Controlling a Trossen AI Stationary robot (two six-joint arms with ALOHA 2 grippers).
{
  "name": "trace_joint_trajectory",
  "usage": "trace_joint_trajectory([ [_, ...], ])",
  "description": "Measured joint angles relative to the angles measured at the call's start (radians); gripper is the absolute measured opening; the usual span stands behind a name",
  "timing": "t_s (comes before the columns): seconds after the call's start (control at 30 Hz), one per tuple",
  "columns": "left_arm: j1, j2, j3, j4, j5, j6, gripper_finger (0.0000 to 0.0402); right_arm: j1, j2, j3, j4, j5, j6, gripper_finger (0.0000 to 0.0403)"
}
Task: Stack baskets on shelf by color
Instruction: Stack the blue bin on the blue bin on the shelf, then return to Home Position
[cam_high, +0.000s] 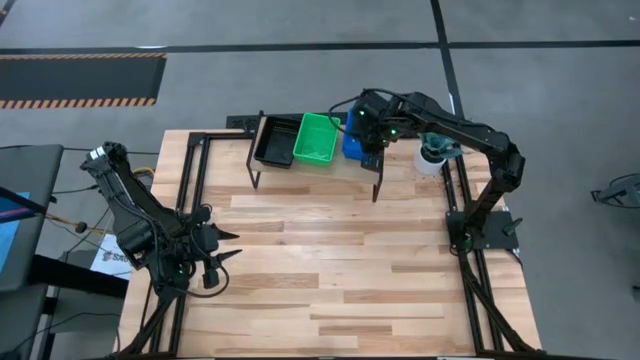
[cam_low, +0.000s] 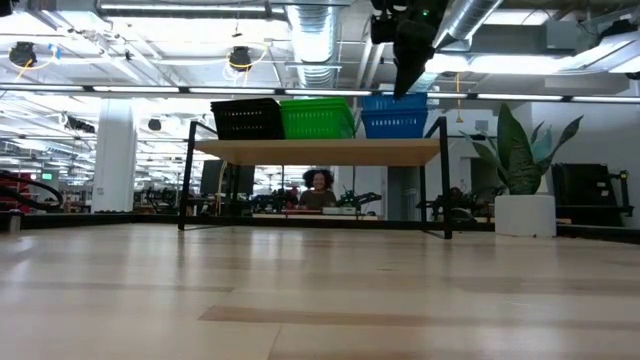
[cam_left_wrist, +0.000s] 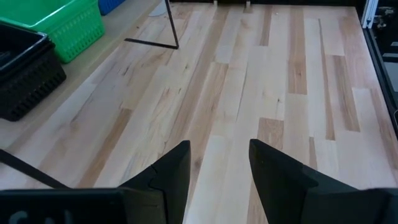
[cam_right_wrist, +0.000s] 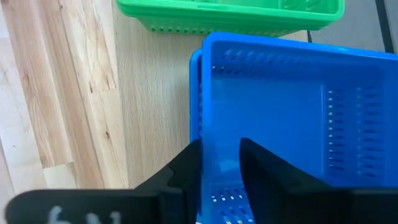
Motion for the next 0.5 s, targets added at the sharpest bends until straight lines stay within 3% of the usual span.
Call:
trace_joint_trajectory([
  [0.27, 0.000, 0.000, 0.008, -0.003, -0.047, 0.000, 0.0153, 0.004, -0.022, 0.000, 0.008, 0.000, 0.003, 0.0175],
  [0.5, 0.000, 0.000, 0.129, -0.048, -0.149, 0.020, 0.0153, 0.027, -0.144, 0.001, 0.033, 0.000, 0.089, 0.0185],
])
